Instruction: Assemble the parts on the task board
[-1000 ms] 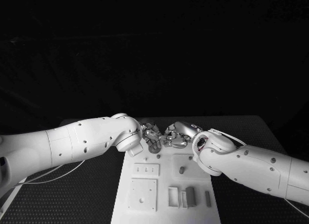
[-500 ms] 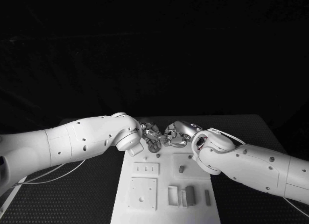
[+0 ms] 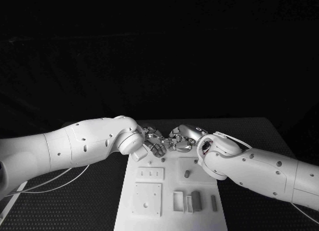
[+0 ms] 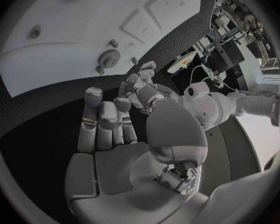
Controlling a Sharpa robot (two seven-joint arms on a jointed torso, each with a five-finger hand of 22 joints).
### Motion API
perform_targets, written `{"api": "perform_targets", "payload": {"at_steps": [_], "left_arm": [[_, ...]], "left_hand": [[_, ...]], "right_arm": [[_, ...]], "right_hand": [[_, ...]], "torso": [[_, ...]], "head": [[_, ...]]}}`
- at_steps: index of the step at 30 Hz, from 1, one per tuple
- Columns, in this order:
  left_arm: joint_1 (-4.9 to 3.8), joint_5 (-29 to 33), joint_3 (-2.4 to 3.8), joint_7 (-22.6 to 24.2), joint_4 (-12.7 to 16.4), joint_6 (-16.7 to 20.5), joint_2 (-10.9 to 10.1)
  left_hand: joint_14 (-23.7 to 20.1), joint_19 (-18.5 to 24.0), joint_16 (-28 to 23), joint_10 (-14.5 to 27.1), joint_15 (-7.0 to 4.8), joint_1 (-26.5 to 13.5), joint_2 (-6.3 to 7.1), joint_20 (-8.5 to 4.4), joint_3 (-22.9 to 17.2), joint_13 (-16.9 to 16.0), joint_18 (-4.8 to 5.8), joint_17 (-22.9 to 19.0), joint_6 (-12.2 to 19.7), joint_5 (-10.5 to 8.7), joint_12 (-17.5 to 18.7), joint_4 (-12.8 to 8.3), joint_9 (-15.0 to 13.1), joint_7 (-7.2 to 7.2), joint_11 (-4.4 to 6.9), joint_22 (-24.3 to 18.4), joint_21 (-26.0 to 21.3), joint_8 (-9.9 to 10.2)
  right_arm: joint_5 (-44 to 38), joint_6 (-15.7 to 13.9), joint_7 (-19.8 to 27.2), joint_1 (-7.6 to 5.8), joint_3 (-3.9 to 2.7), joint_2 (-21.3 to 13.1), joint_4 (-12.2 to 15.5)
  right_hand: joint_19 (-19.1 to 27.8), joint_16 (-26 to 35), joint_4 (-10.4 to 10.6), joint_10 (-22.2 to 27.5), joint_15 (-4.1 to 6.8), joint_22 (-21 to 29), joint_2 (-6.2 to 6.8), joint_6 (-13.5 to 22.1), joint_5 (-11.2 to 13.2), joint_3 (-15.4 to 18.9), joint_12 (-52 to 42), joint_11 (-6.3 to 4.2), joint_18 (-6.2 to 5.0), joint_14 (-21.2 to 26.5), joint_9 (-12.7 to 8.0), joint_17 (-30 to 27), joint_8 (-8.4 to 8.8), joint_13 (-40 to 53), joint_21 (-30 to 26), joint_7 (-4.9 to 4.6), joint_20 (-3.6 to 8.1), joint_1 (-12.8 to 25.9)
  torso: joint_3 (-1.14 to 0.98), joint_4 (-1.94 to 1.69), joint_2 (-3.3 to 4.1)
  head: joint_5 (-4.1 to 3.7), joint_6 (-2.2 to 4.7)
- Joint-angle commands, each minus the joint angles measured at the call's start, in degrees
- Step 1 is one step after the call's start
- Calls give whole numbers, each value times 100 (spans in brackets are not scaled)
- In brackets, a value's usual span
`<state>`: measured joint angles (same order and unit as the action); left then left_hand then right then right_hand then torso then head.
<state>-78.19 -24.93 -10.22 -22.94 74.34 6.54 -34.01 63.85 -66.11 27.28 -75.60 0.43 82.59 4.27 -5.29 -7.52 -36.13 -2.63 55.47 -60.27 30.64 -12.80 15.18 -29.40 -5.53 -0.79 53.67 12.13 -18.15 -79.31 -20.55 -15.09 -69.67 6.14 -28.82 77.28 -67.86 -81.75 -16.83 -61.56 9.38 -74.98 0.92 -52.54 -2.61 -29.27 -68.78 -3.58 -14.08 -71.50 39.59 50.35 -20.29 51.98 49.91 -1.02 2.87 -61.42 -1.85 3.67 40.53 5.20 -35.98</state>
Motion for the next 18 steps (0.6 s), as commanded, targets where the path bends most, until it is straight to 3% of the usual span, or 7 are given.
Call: {"api": "perform_targets", "payload": {"at_steps": [1, 4, 7, 15, 18], "left_arm": [[-6, 607, 11, -6, 13, -102, 29], [-6, 600, 11, -10, 13, -113, 33], [-6, 600, 11, -22, 9, -107, 34], [-5, 595, 11, -68, -5, -65, 52], [-5, 591, 11, -66, -19, -52, 58]], "left_hand": [[-42, 23, 35, 64, 9, -191, 124, 14, -267, -11, -78, -10, 20, 68, 34, -206, -152, -2, 1, 12, -46, -17], [-56, 24, 41, 81, 13, -316, 188, 18, -300, -24, -79, -15, 43, 101, 28, -211, -180, -12, -4, 24, -62, -13], [-69, 23, 45, 94, 16, -382, 233, 20, -322, -34, -81, -17, 58, 97, 23, -226, -197, -18, -7, 35, -69, -9], [-75, -2, 109, 111, 7, -669, 313, 13, -432, -111, -90, 8, 61, -75, -45, -255, -276, -19, 2, 102, -79, -19], [-66, -20, 159, 100, -5, -700, 315, 2, -510, -164, -94, 38, 43, -2, -114, -372, -314, -5, 22, 146, -74, -32]], "right_arm": [[-35, 40, 159, 9, -3, 25, 44], [-35, 37, 159, 10, -3, 18, 52], [-35, 35, 161, 10, -3, 22, 62], [-35, 32, 159, 13, -3, 20, 87], [-35, 30, 160, 14, -3, 19, 88]], "right_hand": [[-49, -9, 10, -21, 37, -58, -41, -1197, -16, -23, 31, -24, -91, -5, 5, -2, -28, -9, 37, -137, 3, 10], [-49, -8, 9, -22, 37, -58, -40, -1197, -16, -24, 31, -24, -91, -6, 5, -2, -28, -9, 37, -137, 3, 10], [-50, -8, 8, -22, 37, -58, -39, -1197, -16, -25, 32, -24, -92, -7, 5, -2, -27, -10, 36, -137, 3, 9], [-50, -6, 8, -24, 37, -57, -38, -1199, -16, -27, 33, -24, -91, -8, 5, -2, -25, -11, 36, -137, 3, 8], [-51, -6, 8, -25, 37, -57, -38, -1199, -16, -28, 34, -24, -91, -9, 5, -2, -25, -11, 36, -137, 3, 8]], "torso": [[-6, -1, 1], [-3, -8, 2], [-5, -4, 2], [-4, 3, 3], [-7, 6, 2]], "head": [[-38, 0], [-73, 2], [-25, -16], [-10, -35], [-5, -42]]}}
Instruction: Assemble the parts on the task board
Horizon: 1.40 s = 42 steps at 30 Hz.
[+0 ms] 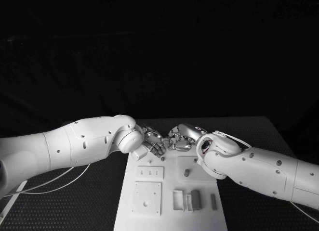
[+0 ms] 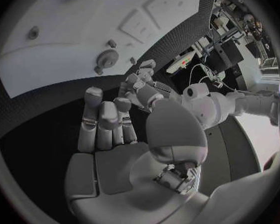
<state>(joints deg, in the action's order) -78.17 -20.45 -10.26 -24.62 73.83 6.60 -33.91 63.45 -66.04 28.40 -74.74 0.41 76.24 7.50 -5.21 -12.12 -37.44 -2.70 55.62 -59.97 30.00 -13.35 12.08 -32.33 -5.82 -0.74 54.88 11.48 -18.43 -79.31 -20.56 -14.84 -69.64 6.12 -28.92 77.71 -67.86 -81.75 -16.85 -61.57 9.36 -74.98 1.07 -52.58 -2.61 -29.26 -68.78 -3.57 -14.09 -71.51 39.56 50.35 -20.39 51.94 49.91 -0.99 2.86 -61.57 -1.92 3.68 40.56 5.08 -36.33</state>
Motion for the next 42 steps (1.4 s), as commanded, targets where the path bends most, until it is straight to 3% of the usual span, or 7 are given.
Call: {"api": "perform_targets", "payload": {"at_steps": [1, 5, 6, 9, 12, 34, 42], "left_arm": [[-7, 143, 15, 106, 29, -28, 51], [-6, 143, 15, 138, 14, 71, 63], [-6, 145, 15, 138, 14, 73, 65], [-6, 146, 15, 162, 21, 83, 59], [-5, 146, 15, 184, 28, 87, 54], [2, 170, 16, 284, 48, 96, 2], [1, 62, 15, 244, -23, -3, -32]], "left_hand": [[-25, -32, 71, 15, -6, -88, -21, -9, -78, -58, -85, 43, 4, 96, -97, -112, -35, 30, 24, 43, -6, -10], [2, -70, 213, 19, -43, -292, -180, -37, -343, -189, -71, 165, -63, 290, -300, -677, -133, 87, 66, 177, 24, -102], [4, -75, 241, 28, -48, -429, -248, -50, -485, -217, -66, 194, -61, 327, -350, -942, -156, 95, 73, 217, 27, -141], [29, -135, 296, 59, -58, -1681, -508, -74, -1444, -252, -33, 242, -52, 407, -511, -2405, -205, 99, 81, 391, 19, -272], [77, -202, 329, 14, -81, -2049, -607, -94, -1848, -251, -39, 263, -101, 392, -585, -2803, -227, 123, 105, 483, 34, -347], [143, -271, 378, -37, -116, -2228, -673, -121, -2148, -248, -47, 302, -136, 283, -668, -2863, -250, 150, 139, 627, 56, -422], [149, -277, 382, -41, -118, -2213, -681, -123, -2171, -247, -48, 305, -139, 255, -675, -2864, -253, 152, 141, 641, 57, -430]], "right_arm": [[-35, 31, 135, 12, -1, 30, 44], [-35, 34, 134, 12, -1, 27, 39], [-35, 36, 133, 12, -1, 26, 37], [-35, 47, 130, 12, -1, 26, 22], [-36, 57, 127, 12, -1, 25, 6], [335, -10, 274, 30, 0, 19, -97], [659, -156, 530, 30, 1, -36, -162]], "right_hand": [[-51, -6, 10, -24, 39, -57, -53, -1196, -16, -29, 34, -25, -91, -9, 8, -2, -15, -7, 36, -139, 3, 23], [-52, -5, 10, -25, 39, -57, -53, -1196, -16, -30, 35, -26, -91, -10, 9, -2, -14, -7, 35, -139, 3, 23], [-52, -5, 10, -25, 39, -57, -52, -1197, -16, -30, 35, -26, -91, -10, 9, -2, -13, -8, 35, -139, 3, 23], [-52, -4, 10, -26, 39, -56, -52, -1197, -16, -31, 36, -26, -91, -10, 9, -3, -13, -8, 35, -139, 3, 23], [-52, -3, 10, -26, 39, -56, -52, -1197, -16, -31, 36, -26, -91, -11, 9, -3, -12, -8, 35, -139, 3, 23], [-28, 32, 13, -1, 33, -46, -39, -1168, -16, -43, 71, -14, -91, 8, 3, -12, 24, -24, 8, -152, -3, 49], [426, 277, 10, 645, -371, 2, 560, -26, -8, 203, 524, 423, -52, 465, -186, -42, 686, -224, -265, -604, -172, 91]], "torso": [[1, 5, -1], [3, 1, -3], [3, 1, -3], [5, 0, -2], [6, 0, -5], [5, 1, -4], [2, -6, -7]], "head": [[7, -9], [4, -15], [4, -17], [0, -23], [-2, -21], [-2, -31], [12, -42]]}}
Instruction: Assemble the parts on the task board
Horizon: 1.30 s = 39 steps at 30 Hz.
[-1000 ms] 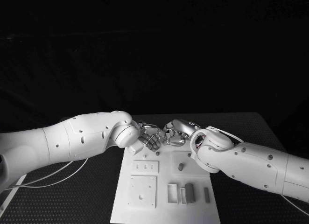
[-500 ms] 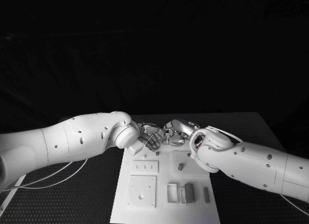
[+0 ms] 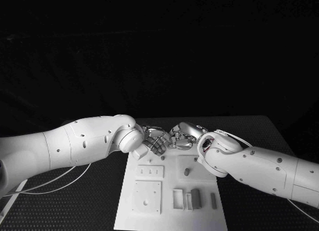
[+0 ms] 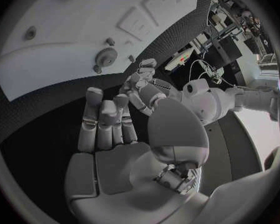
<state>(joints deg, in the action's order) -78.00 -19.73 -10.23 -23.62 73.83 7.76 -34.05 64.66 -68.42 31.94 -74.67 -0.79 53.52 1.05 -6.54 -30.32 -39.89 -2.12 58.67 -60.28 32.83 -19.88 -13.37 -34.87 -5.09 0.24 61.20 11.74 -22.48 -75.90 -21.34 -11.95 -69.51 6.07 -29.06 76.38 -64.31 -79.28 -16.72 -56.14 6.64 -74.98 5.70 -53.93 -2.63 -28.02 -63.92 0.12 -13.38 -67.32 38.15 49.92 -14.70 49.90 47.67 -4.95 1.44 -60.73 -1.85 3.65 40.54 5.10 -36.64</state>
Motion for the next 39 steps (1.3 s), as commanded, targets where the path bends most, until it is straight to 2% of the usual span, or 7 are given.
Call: {"api": "perform_targets", "payload": {"at_steps": [1, 7, 15, 18, 23, 30, 39], "left_arm": [[-16, -42, 11, 139, -32, -147, -23], [-16, -244, 11, 64, -96, -429, -78], [-16, -639, 9, -127, -211, -1091, -241], [-14, -867, 8, -198, -222, -1296, -293], [-6, -1294, 8, -434, -265, -1647, -323], [5, -1745, -4, -698, -196, -1687, -352], [8, -2557, -344, -891, -41, -1042, -333]], "left_hand": [[28, -39, 28, -49, 1, 60, -36, 11, -353, -2, -105, 1, -107, -35, -22, -318, 1, 79, 43, 11, 31, -25], [34, -46, 29, -47, -1, 67, -41, 9, -367, 2, -105, 2, -98, -82, -25, -313, 2, 73, 43, 26, 30, -26], [37, -62, 52, -26, -7, 38, -182, 3, -360, -34, -102, 29, -64, -170, -85, -315, -79, 66, 47, 86, 32, -77], [20, -64, 147, 40, -23, 36, -267, -9, -360, -115, -101, 70, 15, -483, -200, -318, -210, 59, 51, 174, 48, -136], [-30, -91, 370, 163, -55, -78, -344, -35, -379, -297, -96, 99, 120, -531, -496, -299, -506, 62, 71, 378, 109, -262], [-103, -191, 969, 482, -153, -284, -675, -128, -463, -699, -108, 214, 482, -1051, -1218, -285, -1201, 38, 92, 819, 300, -568], [-75, -377, 1633, 531, -305, -444, -568, -276, -502, -882, -128, 221, 410, -934, -1884, -198, -1621, 163, 216, 1324, 592, -861]], "right_arm": [[334, -76, 281, 17, 7, -34, -31], [527, -150, 539, 17, 7, -216, 13], [822, -270, 715, -1, 7, -680, 108], [1011, -378, 859, -33, 6, -789, 65], [1557, -324, 1064, -111, -23, -893, -117], [1950, -205, 1212, -291, -112, -919, -499], [2260, -46, 1260, -442, -409, -794, -917]], "right_hand": [[102, 41, -4, 141, -130, 5, 132, 194, -14, 122, 56, 80, -117, 77, -60, 0, 166, -29, -58, -240, -46, 29], [342, 111, -5, 420, -319, 18, 183, 626, -12, 364, 126, 273, -99, 335, -140, -1, 413, -71, -189, -430, -159, -21], [418, 107, -12, 494, -354, 10, 170, 657, -13, 433, 82, 302, -117, 421, -147, 1, 436, -74, -222, -462, -212, -207], [417, 100, -8, 491, -354, 7, 132, 646, -12, 439, 67, 302, -121, 424, -145, 1, 432, -76, -220, -462, -225, -233], [413, 88, -12, 471, -348, 3, 65, 627, -13, 446, 37, 296, -133, 423, -142, 0, 425, -78, -216, -456, -238, -281], [436, 88, -15, 474, -346, -1, 52, 614, -13, 473, 24, 292, -139, 439, -140, -3, 421, -86, -225, -452, -255, -315], [470, 85, -19, 490, -344, -8, -2, 611, -13, 502, 10, 291, -152, 469, -143, -8, 425, -101, -237, -450, -281, -406]], "torso": [[-5, 1, -6], [-5, -1, 1], [-10, 21, -2], [-13, 24, -5], [-15, 7, -1], [-15, -3, 0], [-20, -3, 2]], "head": [[16, -10], [16, -1], [42, -1], [44, 0], [45, 0], [56, -27], [52, -93]]}}
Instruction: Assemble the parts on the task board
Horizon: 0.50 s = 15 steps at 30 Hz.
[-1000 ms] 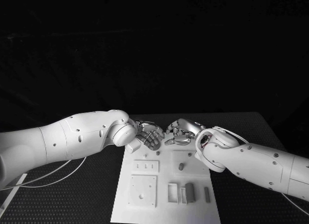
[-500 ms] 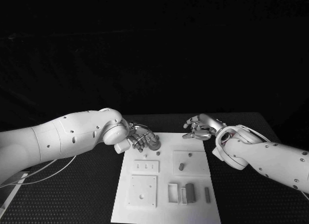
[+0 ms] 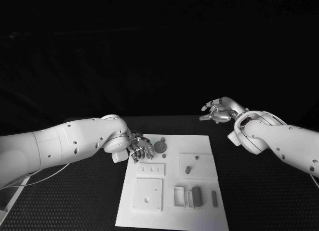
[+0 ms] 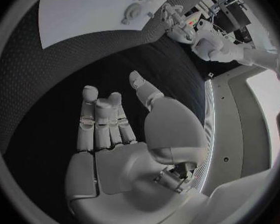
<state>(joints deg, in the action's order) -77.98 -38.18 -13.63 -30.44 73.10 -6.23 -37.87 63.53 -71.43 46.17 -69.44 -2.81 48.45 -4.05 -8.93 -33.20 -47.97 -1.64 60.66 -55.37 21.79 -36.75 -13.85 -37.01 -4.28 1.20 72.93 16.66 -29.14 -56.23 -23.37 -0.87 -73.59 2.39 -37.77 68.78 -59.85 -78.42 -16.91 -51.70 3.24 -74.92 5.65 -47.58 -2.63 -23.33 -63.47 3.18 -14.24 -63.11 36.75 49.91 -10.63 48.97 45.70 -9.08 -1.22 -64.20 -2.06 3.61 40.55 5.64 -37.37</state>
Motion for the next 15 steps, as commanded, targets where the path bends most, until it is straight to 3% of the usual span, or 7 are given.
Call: {"api": "perform_targets", "payload": {"at_steps": [1, 4, 9, 10, 12, 15], "left_arm": [[21, -698, -3, -221, 28, 353, 55], [80, -708, -3, -264, 93, 308, 56], [127, -959, -3, -265, 148, 415, 65], [129, -959, -3, -266, 154, 406, 66], [133, -979, -3, -266, 172, 371, 73], [143, -1121, -3, -268, 213, 326, 87]], "left_hand": [[3, -72, 365, 44, -132, 34, -57, -70, -235, -147, -171, 26, -98, 192, -356, -175, -1486, 105, 143, 278, 167, -233], [-39, -77, 608, 90, -173, 1, -55, -108, -271, -216, -155, -5, -120, 189, -572, -169, -1574, 126, 164, 345, 278, -236], [16, -219, 1182, 116, -328, -13, -54, -247, -266, -388, -159, -17, -169, 201, -1033, -181, -1692, 170, 226, 359, 748, -225], [42, -251, 1282, 102, -359, -12, -41, -276, -266, -417, -162, -27, -189, 227, -1116, -180, -1711, 186, 239, 360, 846, -228], [109, -332, 1564, 83, -458, -30, -3, -361, -264, -483, -170, -63, -252, 463, -1323, -192, -1764, 221, 283, 360, 1141, -237], [192, -418, 1889, 60, -575, -50, 17, -461, -257, -531, -180, -107, -315, 510, -1513, -197, -1817, 260, 320, 361, 1492, -234]], "right_arm": [[334, 186, 154, -46, -59, 82, -204], [345, 205, 169, -87, -124, 114, -293], [352, 246, 135, -111, -157, 133, -334], [354, 276, 124, -113, -162, 138, -338], [364, 298, 119, -114, -166, 140, -338], [365, 308, 120, -114, -169, 149, -335]], "right_hand": [[26, -1, 2, 47, -4, -14, 2, -23, -12, 38, -35, -14, -65, 50, -3, -7, 18, -9, -40, -38, -18, -59], [34, -3, 4, 54, -7, -17, 8, -17, -11, 69, -38, -11, -65, 58, -6, -8, 23, -14, -42, -42, -29, -46], [37, -5, 4, 56, -8, -18, 5, -17, -12, 81, -41, -10, -67, 61, -7, -9, 25, -16, -42, -42, -33, -45], [37, -6, 4, 57, -8, -19, 3, -17, -12, 82, -42, -10, -68, 61, -7, -9, 25, -17, -42, -42, -34, -47], [39, -8, 5, 59, -9, -20, 0, -14, -12, 94, -44, -9, -69, 64, -8, -9, 27, -19, -43, -44, -39, -40], [40, -8, 4, 60, -10, -20, -1, -12, -12, 99, -44, -9, -71, 65, -9, -9, 29, -20, -43, -44, -40, -41]], "torso": [[7, 5, 0], [18, -2, 6], [22, -4, 5], [23, 0, 1], [23, 5, 1], [24, 7, 4]], "head": [[2, -28], [-1, -60], [-1, -98], [-4, -100], [-1, -121], [-11, -141]]}}
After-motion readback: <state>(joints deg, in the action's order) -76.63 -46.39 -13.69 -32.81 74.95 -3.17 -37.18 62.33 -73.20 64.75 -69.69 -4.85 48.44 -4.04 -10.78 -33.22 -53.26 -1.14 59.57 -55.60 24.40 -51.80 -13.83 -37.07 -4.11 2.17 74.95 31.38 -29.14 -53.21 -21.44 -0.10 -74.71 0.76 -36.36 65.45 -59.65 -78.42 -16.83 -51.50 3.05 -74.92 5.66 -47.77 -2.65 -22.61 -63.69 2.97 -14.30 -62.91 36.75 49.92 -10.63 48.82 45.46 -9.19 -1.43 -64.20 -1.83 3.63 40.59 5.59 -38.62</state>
